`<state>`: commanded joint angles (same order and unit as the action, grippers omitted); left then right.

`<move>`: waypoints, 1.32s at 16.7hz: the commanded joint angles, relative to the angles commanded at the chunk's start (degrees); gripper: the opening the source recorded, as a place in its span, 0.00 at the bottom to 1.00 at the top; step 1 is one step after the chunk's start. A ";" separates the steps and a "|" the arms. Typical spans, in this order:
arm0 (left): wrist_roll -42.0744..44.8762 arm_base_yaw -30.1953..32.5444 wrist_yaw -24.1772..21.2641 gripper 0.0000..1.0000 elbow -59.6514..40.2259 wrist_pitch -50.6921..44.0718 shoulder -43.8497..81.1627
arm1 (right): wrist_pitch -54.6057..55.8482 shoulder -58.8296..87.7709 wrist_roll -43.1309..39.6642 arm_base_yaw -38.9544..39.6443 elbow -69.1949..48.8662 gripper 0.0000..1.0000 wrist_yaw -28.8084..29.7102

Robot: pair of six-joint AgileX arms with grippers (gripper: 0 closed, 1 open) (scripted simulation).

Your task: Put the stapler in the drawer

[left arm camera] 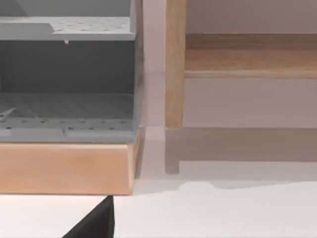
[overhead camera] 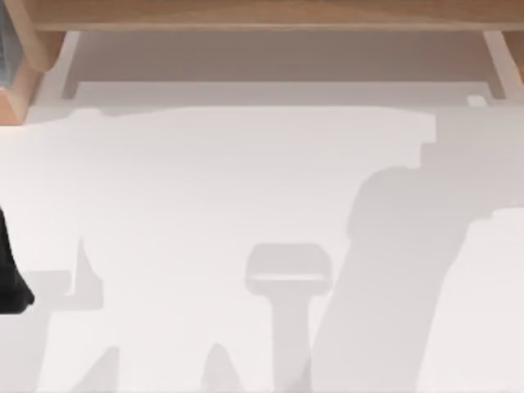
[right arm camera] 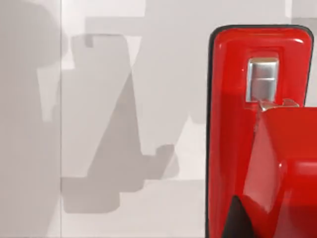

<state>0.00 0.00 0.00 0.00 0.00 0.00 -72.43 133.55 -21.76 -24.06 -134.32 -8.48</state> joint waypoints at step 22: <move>0.00 0.00 0.00 1.00 0.00 0.00 0.00 | -1.48 7.83 1.36 2.01 5.37 0.68 7.86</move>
<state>0.00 0.00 0.00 0.00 0.00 0.00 -73.91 141.38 -20.40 -22.05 -128.95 -0.63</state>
